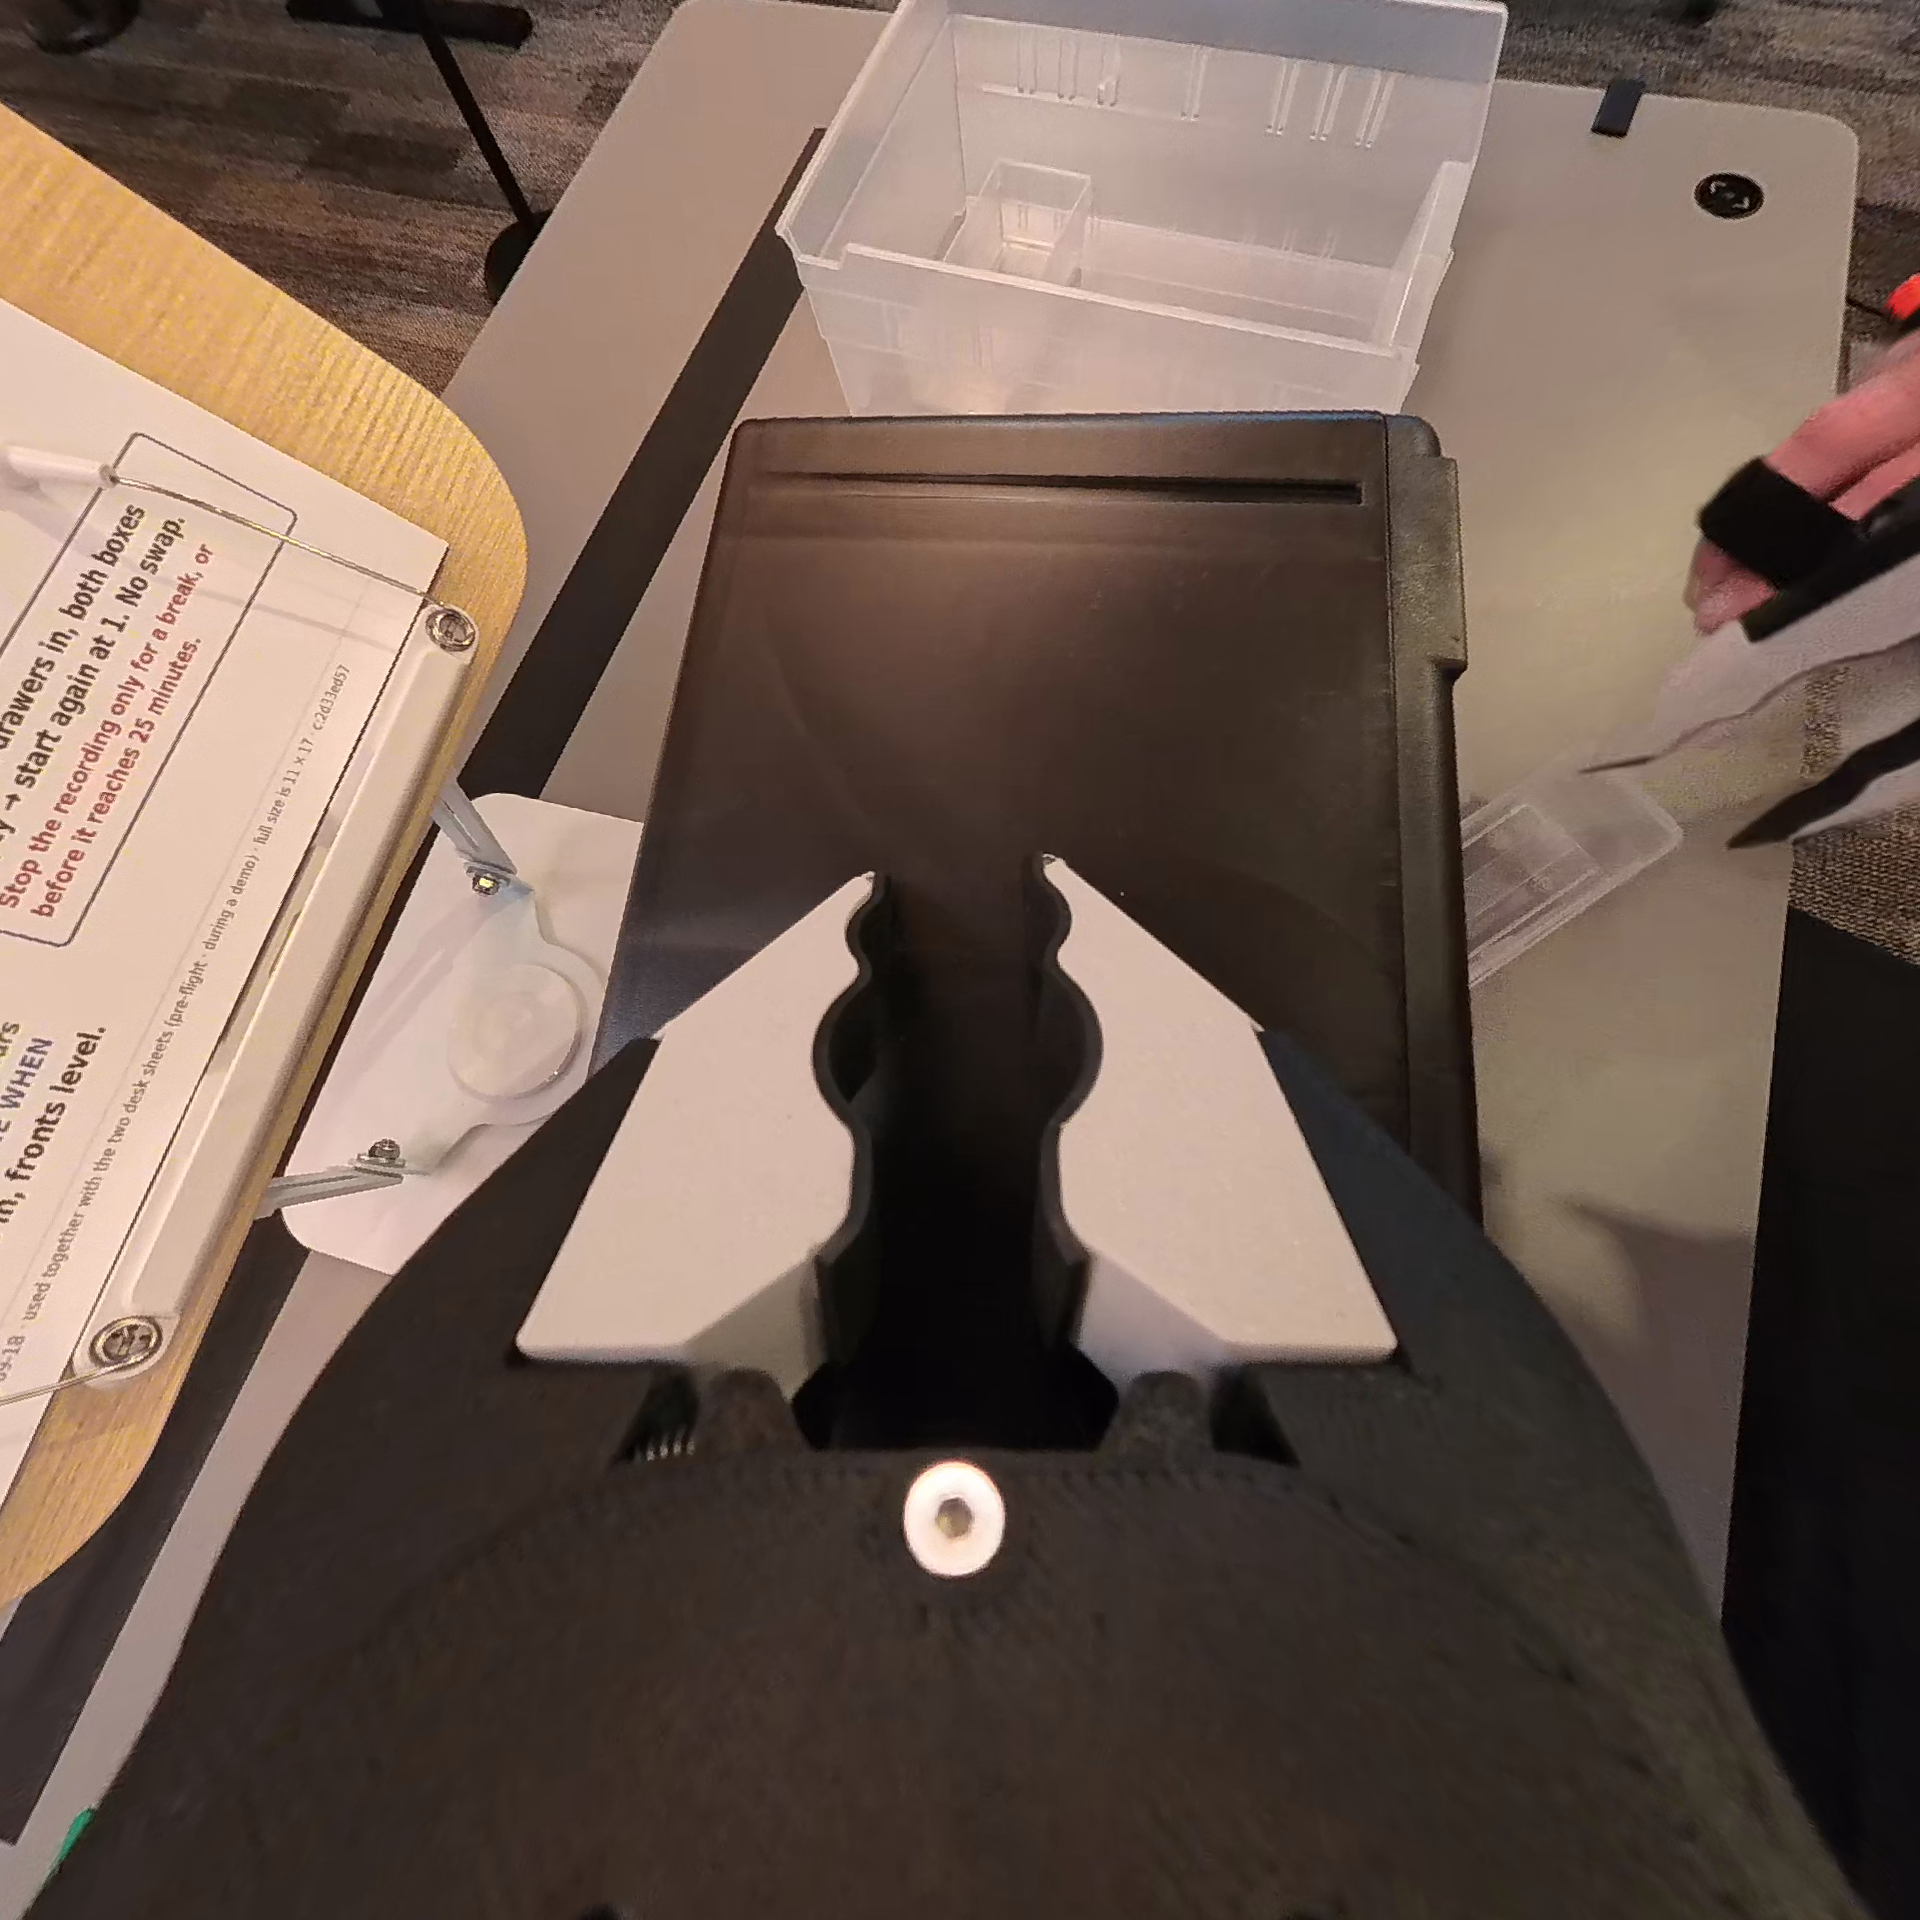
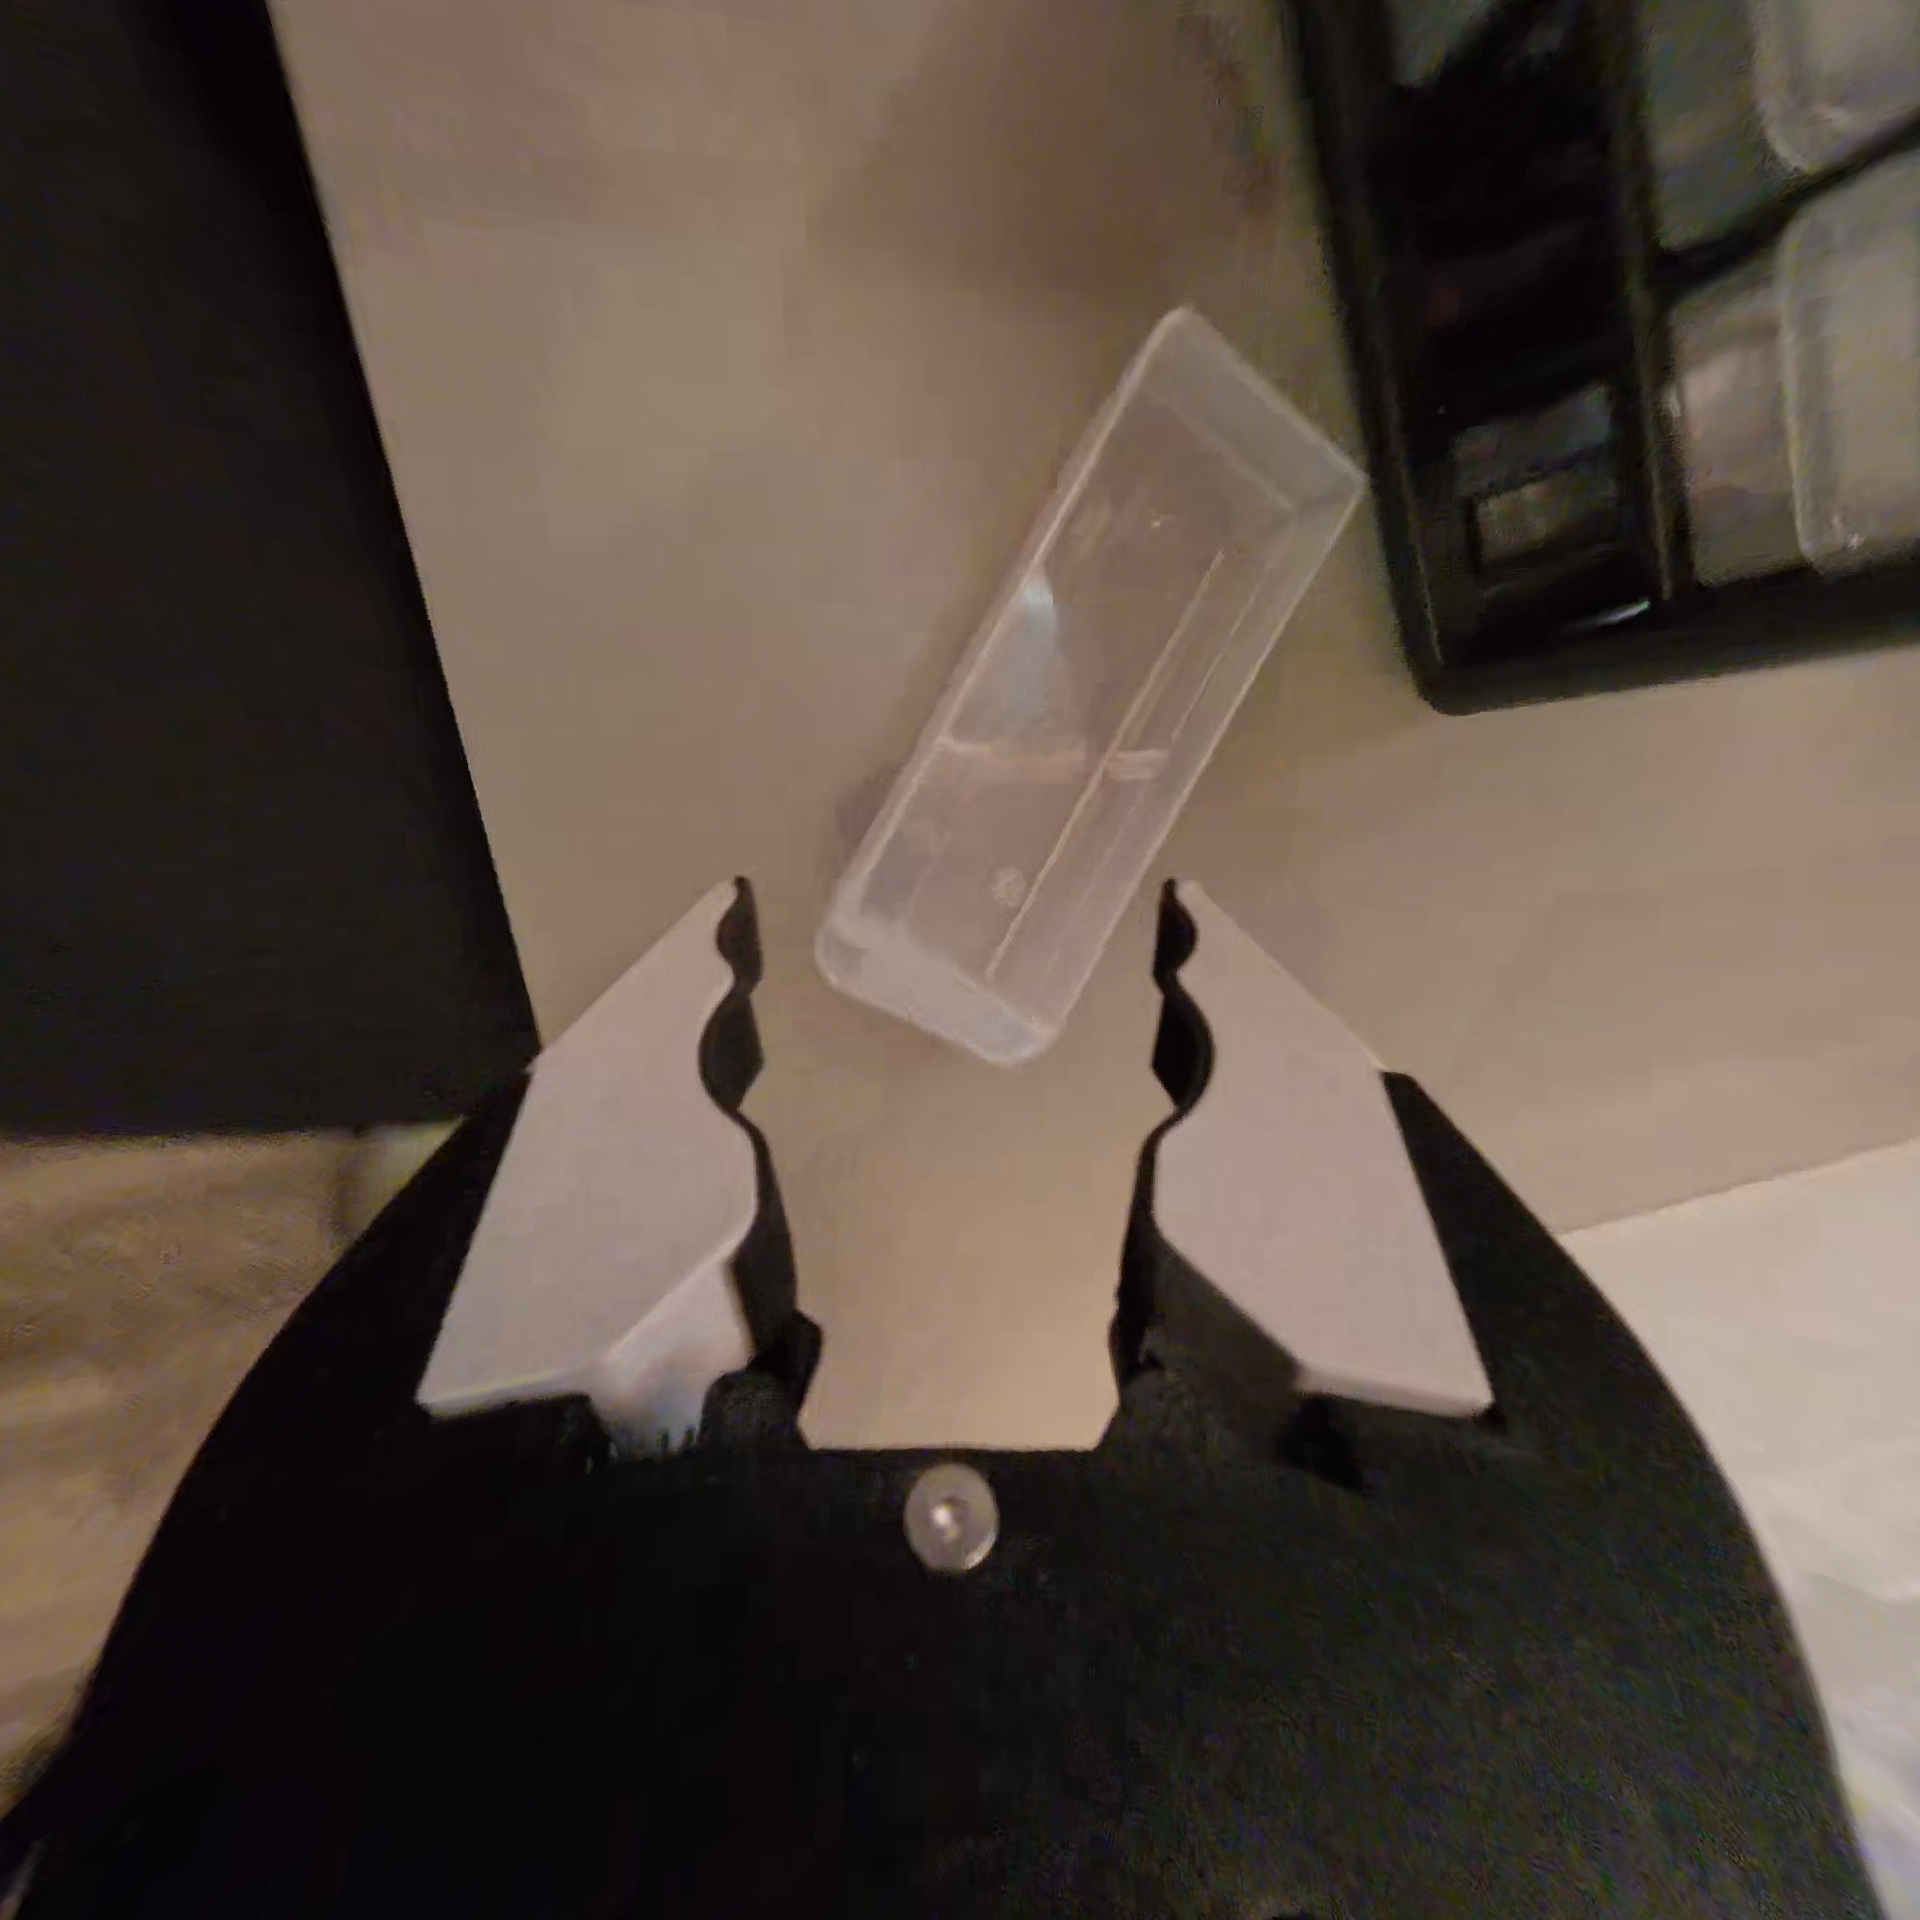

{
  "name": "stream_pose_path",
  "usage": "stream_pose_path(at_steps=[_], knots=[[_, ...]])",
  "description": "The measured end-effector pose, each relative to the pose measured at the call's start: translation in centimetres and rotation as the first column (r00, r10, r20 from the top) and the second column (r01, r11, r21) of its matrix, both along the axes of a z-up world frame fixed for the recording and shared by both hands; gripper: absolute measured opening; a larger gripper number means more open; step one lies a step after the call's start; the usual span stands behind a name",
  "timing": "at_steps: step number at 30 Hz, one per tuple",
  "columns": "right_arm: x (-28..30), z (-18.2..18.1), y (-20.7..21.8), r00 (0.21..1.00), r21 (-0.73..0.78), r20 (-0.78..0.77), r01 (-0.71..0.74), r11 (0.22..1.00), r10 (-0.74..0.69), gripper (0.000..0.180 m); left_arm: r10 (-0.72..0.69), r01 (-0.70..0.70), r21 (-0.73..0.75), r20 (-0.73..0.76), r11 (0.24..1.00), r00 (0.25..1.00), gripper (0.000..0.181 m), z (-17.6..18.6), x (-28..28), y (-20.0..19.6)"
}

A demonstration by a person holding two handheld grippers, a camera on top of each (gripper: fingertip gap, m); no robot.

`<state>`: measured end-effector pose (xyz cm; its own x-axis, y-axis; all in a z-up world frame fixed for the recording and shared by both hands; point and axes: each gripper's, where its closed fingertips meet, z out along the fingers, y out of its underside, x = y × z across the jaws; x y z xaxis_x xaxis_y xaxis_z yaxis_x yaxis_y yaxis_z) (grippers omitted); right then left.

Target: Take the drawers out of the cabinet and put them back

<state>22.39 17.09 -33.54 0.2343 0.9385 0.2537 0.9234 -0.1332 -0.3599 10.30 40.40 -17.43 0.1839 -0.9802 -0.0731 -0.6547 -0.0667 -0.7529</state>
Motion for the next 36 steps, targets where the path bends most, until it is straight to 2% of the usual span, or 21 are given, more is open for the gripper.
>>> stream_pose_path(at_steps=[2,3,5,8,10,11,14,16,18,20,23,26,28,32,36], knots=[[-1.6,0.1,1.0,0.98,-0.111,-0.11,0.156,0.981,-0.169,0.089,0.001,-0.001,-0.003,0.001,1.0,1.0,0.025,0.0,0.0,0.0],[-2.0,-0.3,1.6,0.962,-0.158,-0.124,0.221,0.962,-0.242,0.099,0.001,-0.001,-0.003,0.001,1.0,1.0,0.025,0.0,0.0,0.0],[-2.4,-1.6,2.8,0.936,-0.227,-0.099,0.309,0.924,-0.338,0.103,0.003,-0.003,-0.003,0.001,1.0,1.0,0.025,0.0,0.0,0.0],[-2.4,-3.8,4.3,0.928,-0.208,-0.027,0.359,0.91,-0.372,0.086,0.005,-0.005,-0.004,0.001,1.0,1.0,0.025,0.0,0.0,0.1],[-3.1,-4.7,4.3,0.927,-0.256,-0.028,0.355,0.899,-0.374,0.074,0.004,-0.004,-0.003,0.001,1.0,1.0,0.026,0.0,0.0,0.0],[-3.3,-4.9,4.1,0.933,-0.278,-0.027,0.339,0.899,-0.36,0.063,0.004,-0.004,-0.004,0.001,1.0,1.0,0.026,0.0,0.0,0.0],[-2.8,-4.7,3.9,0.951,-0.267,-0.002,0.296,0.917,-0.308,0.059,0.003,-0.003,-0.004,0.001,1.0,1.0,0.025,0.0,0.0,0.0],[-2.1,-3.1,3.9,0.965,-0.24,-0.035,0.243,0.94,-0.258,0.058,0.002,-0.002,-0.002,0.001,1.0,1.0,0.025,0.0,0.0,0.0],[-0.7,-0.1,4.2,0.973,-0.198,-0.101,0.186,0.962,-0.208,0.058,0.002,-0.002,-0.002,0.001,1.0,1.0,0.025,0.0,0.0,0.0],[2.7,3.5,5.5,0.978,-0.107,-0.103,0.172,0.979,-0.183,0.057,0.002,-0.002,-0.004,0.001,1.0,1.0,0.025,0.0,0.0,0.0],[10.2,8.3,9.0,0.975,0.052,-0.009,0.222,0.974,-0.222,0.057,0.002,-0.002,-0.018,0.003,1.0,1.0,0.025,0.0,0.0,0.0],[18.1,10.0,13.1,0.956,0.158,0.145,0.234,0.959,-0.257,0.057,0.002,-0.002,-0.02,0.004,1.0,1.0,0.025,0.0,0.0,0.0],[22.4,9.1,15.4,0.934,0.166,0.246,0.222,0.961,-0.258,0.057,0.002,-0.002,-0.018,0.003,1.0,1.0,0.025,0.0,0.0,0.0],[27.5,4.8,18.8,0.892,0.091,0.395,0.2,0.975,-0.22,0.057,0.003,-0.003,-0.02,0.004,1.0,1.0,0.025,0.0,0.0,0.0],[28.4,-0.2,20.8,0.897,-0.017,0.412,0.182,0.983,-0.159,0.058,0.003,-0.003,-0.021,0.004,1.0,1.0,0.025,0.0,0.0,0.0]])
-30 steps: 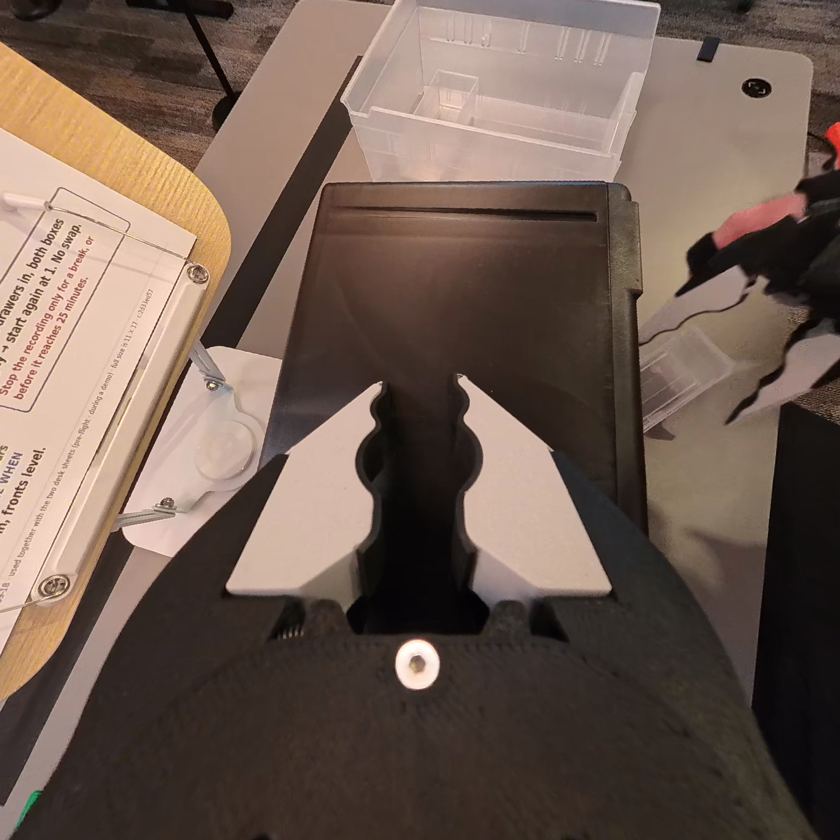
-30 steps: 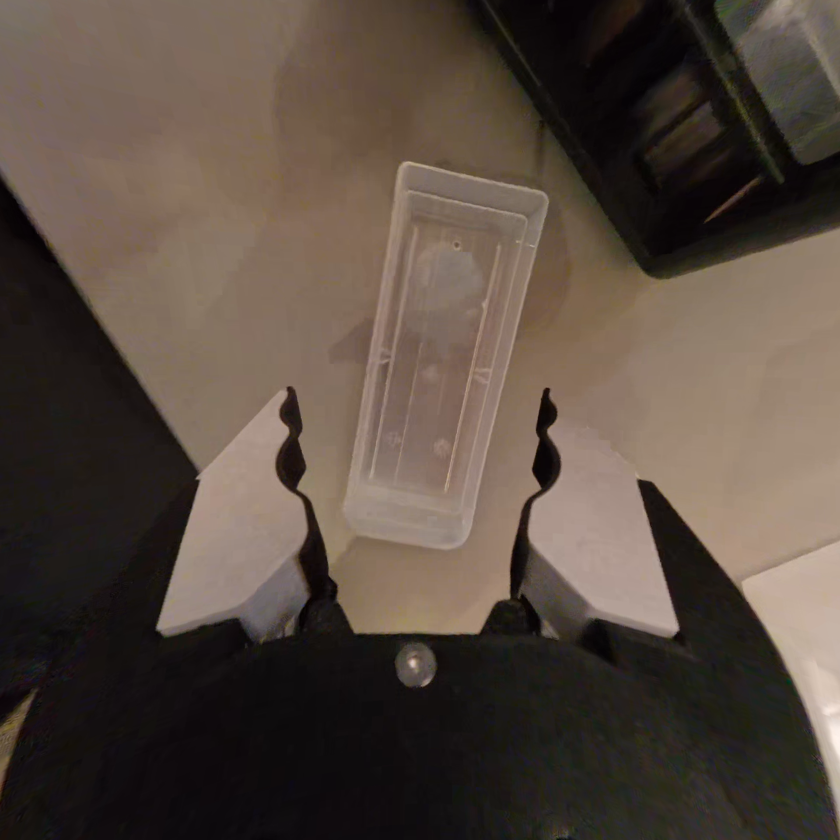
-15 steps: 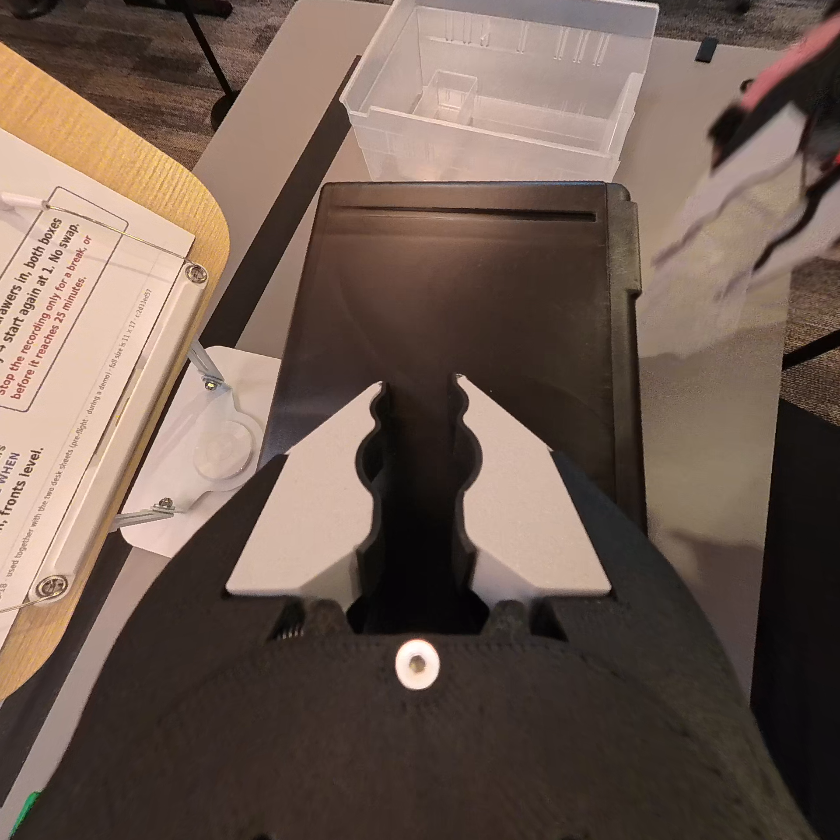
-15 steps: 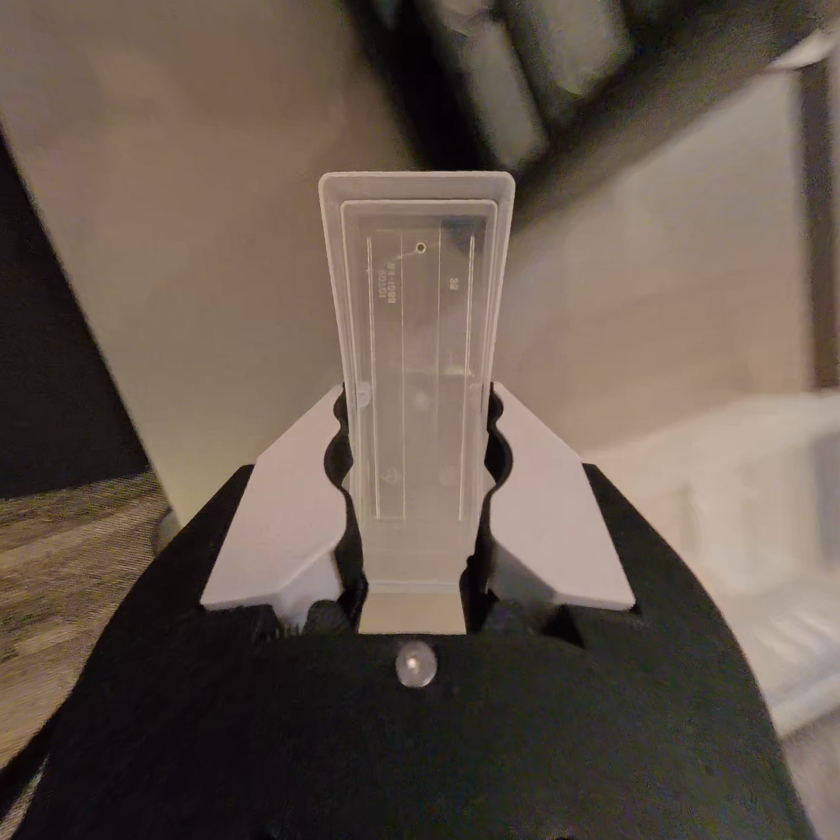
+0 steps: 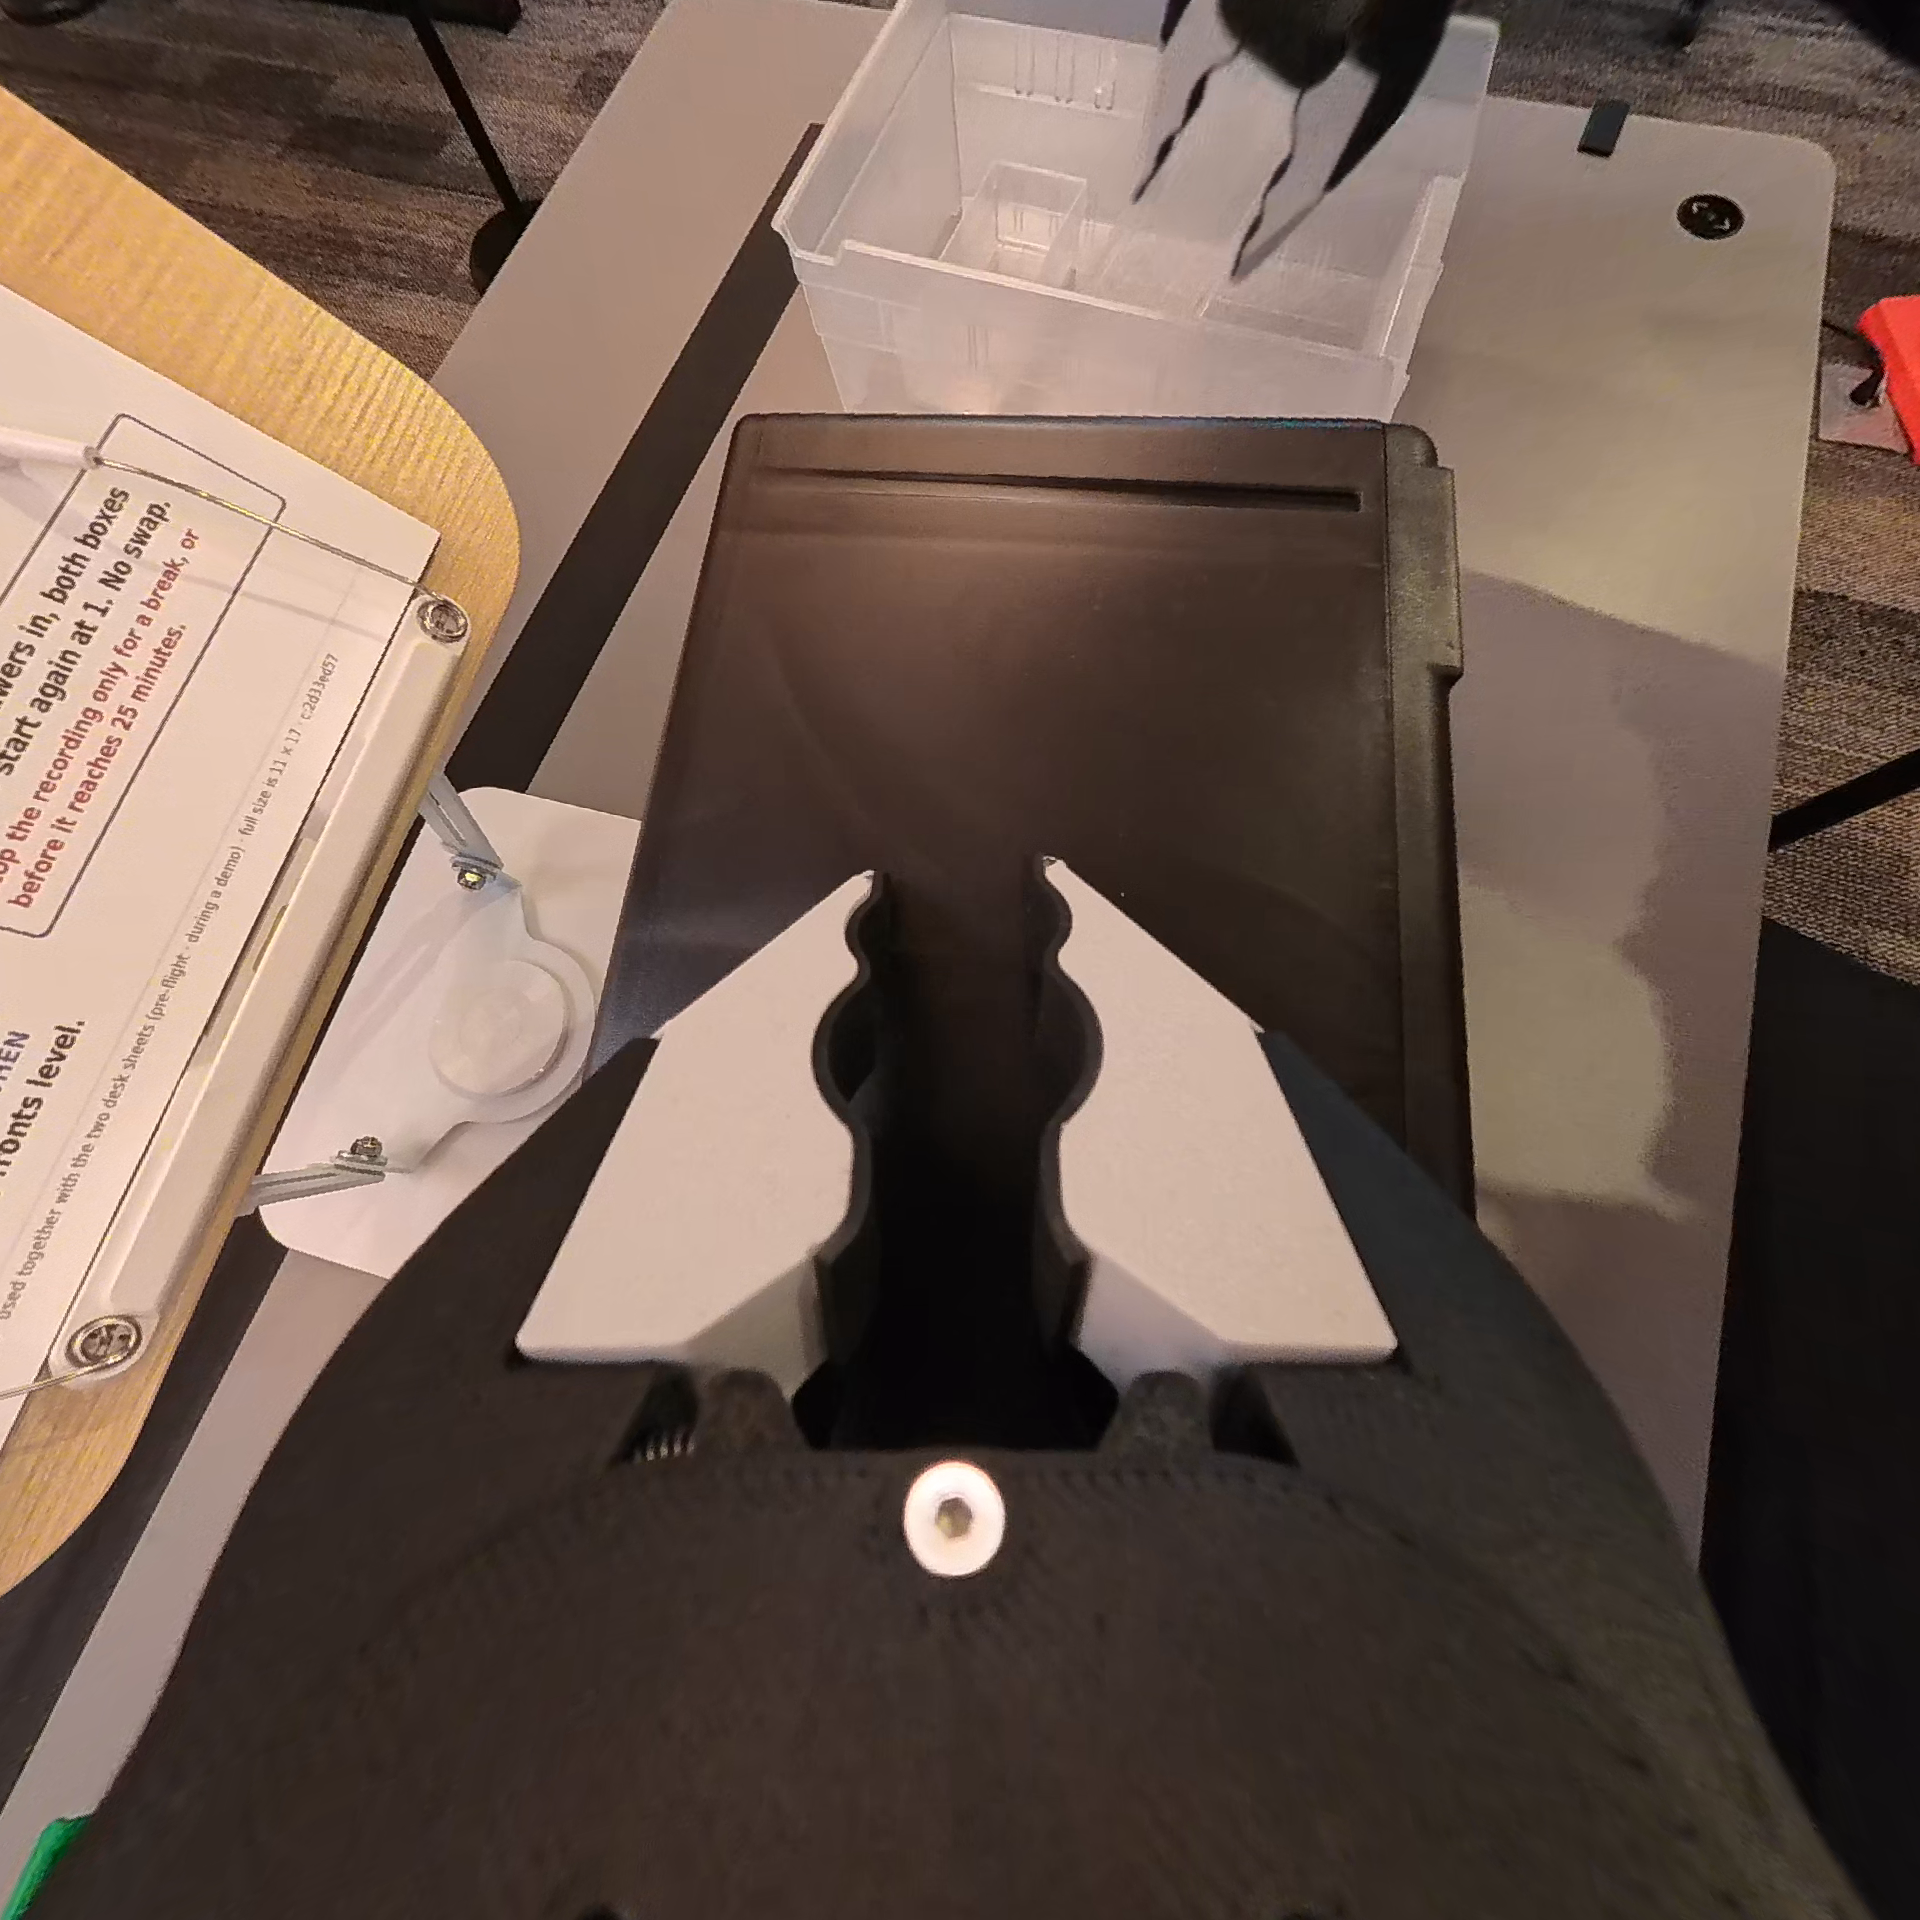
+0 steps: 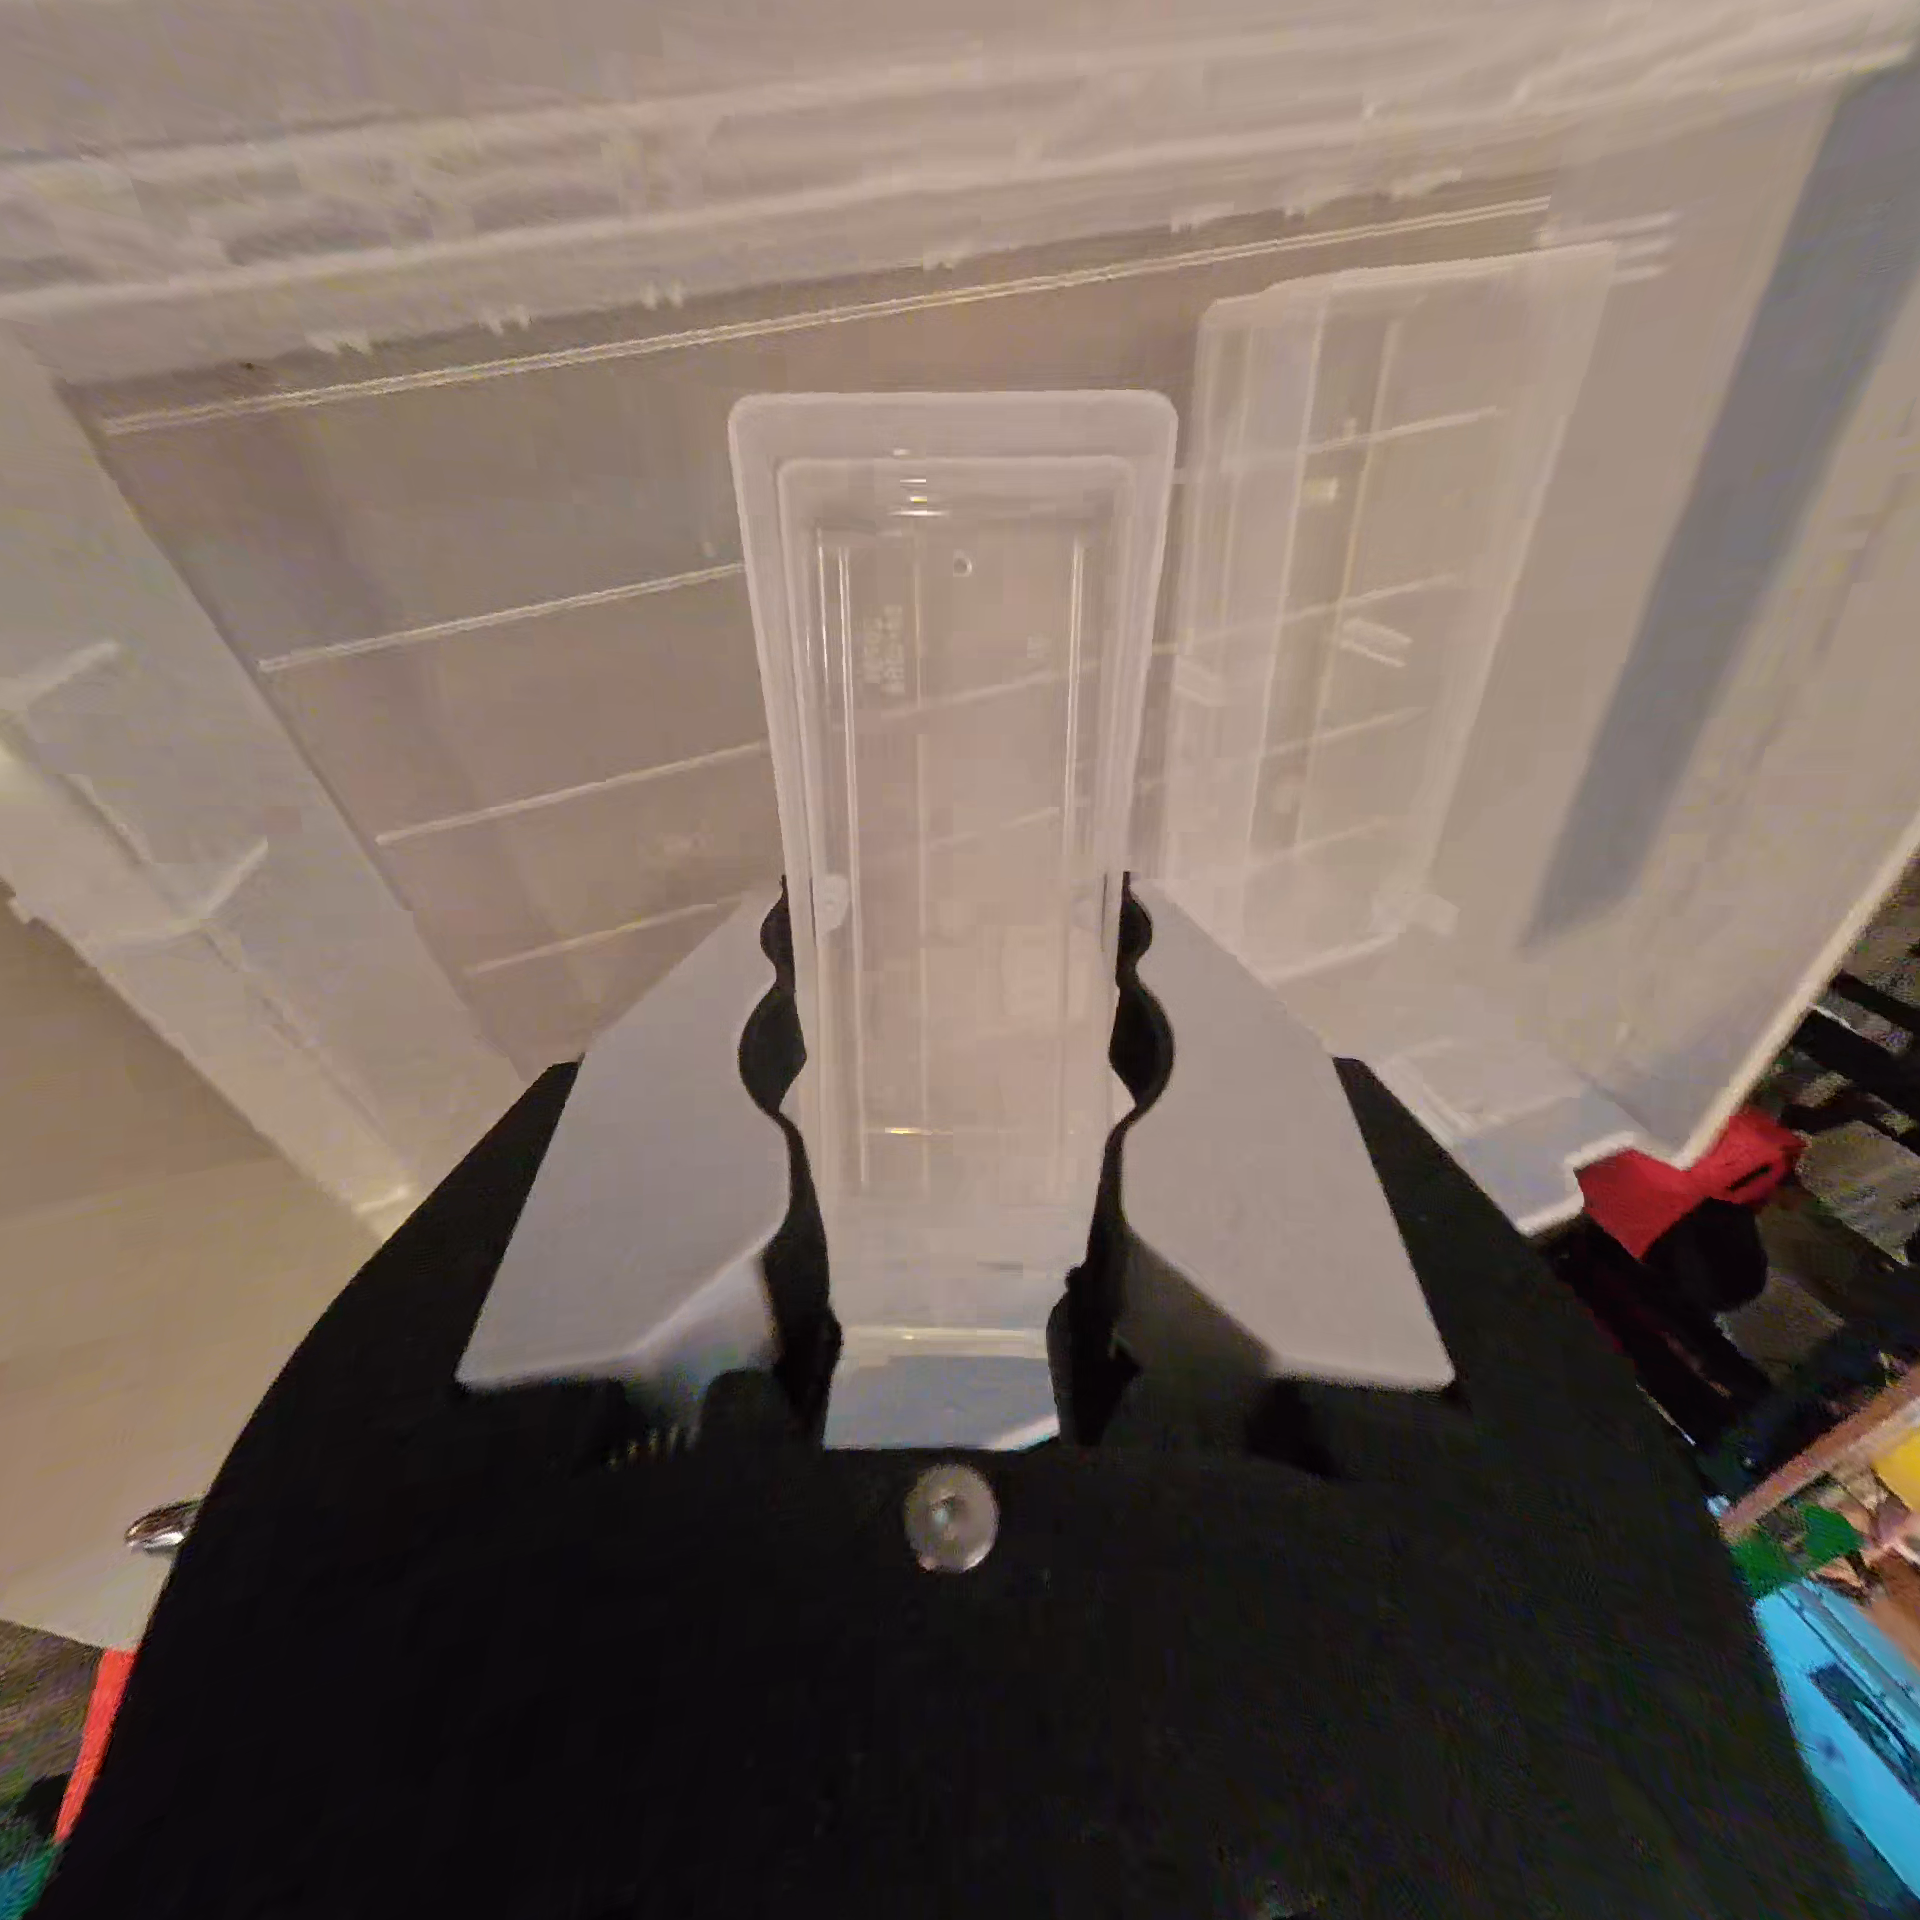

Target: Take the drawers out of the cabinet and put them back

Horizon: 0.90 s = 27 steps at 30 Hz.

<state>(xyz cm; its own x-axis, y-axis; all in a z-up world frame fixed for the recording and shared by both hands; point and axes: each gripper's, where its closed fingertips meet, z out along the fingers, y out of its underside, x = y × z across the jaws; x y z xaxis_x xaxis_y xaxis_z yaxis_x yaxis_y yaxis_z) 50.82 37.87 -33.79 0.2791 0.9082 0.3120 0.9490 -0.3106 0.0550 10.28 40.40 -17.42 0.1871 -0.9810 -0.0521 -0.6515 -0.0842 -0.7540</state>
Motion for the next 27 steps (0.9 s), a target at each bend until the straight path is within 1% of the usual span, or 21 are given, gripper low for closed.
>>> stream_pose_path(at_steps=[3,7,10,12,13,15,17,19,20,22,24,26,27], knots=[[-0.1,-2.5,1.2,0.999,-0.03,0.026,-0.018,0.999,0.019,0.059,0.0,0.0,-0.001,0.0,1.0,1.0,0.025,0.0,0.0,0.0],[-0.3,-3.7,3.3,0.997,0.016,0.071,-0.042,0.999,0.041,0.062,0.0,0.0,-0.001,0.001,1.0,1.0,0.025,0.0,0.0,0.0],[0.4,-3.1,5.1,0.99,0.094,0.139,-0.033,0.995,0.019,0.083,0.0,0.0,0.0,0.0,1.0,1.0,0.025,0.0,0.0,0.0],[0.6,-2.5,5.7,0.986,0.131,0.165,-0.037,0.991,0.015,0.09,0.0,0.0,-0.001,0.001,1.0,1.0,0.025,0.0,0.0,0.0],[0.7,-2.1,5.7,0.986,0.141,0.164,-0.024,0.99,0.0,0.091,0.0,0.0,-0.001,0.001,1.0,1.0,0.025,0.0,0.0,0.0],[0.8,-0.3,5.7,0.986,0.2,0.165,-0.001,0.98,-0.033,0.087,0.0,0.0,0.001,0.0,1.0,1.0,0.025,0.0,0.0,0.0],[-0.2,2.9,5.3,0.991,0.299,0.111,0.036,0.953,-0.072,0.073,0.0,0.0,0.001,0.0,1.0,1.0,0.025,0.0,0.0,0.0],[-2.7,7.0,4.1,0.997,0.421,0.052,0.022,0.907,-0.049,0.065,0.0,0.0,0.002,0.001,1.0,1.0,0.025,0.0,0.0,0.0],[-4.6,8.9,3.0,1.0,0.472,0.022,0.003,0.882,-0.015,0.055,0.0,0.0,0.002,0.0,1.0,1.0,0.025,0.0,0.0,0.0],[-10.0,11.9,0.0,0.993,0.558,-0.034,-0.074,0.826,0.113,0.042,0.0,0.0,0.002,0.001,1.0,1.0,0.025,0.0,0.0,0.0],[-16.8,13.1,-3.6,0.957,0.609,-0.083,-0.171,0.774,0.276,0.031,0.0,0.0,0.003,0.0,1.0,1.0,0.025,0.0,0.0,0.0],[-24.0,11.8,-7.2,0.898,0.61,-0.115,-0.273,0.744,0.424,0.02,0.0,0.0,0.002,0.0,1.0,1.0,0.025,0.0,0.0,0.0],[-27.0,10.7,-8.7,0.871,0.609,-0.11,-0.321,0.725,0.479,0.006,0.0,0.0,0.002,0.001,1.0,1.0,0.025,0.0,-0.1,0.0]])
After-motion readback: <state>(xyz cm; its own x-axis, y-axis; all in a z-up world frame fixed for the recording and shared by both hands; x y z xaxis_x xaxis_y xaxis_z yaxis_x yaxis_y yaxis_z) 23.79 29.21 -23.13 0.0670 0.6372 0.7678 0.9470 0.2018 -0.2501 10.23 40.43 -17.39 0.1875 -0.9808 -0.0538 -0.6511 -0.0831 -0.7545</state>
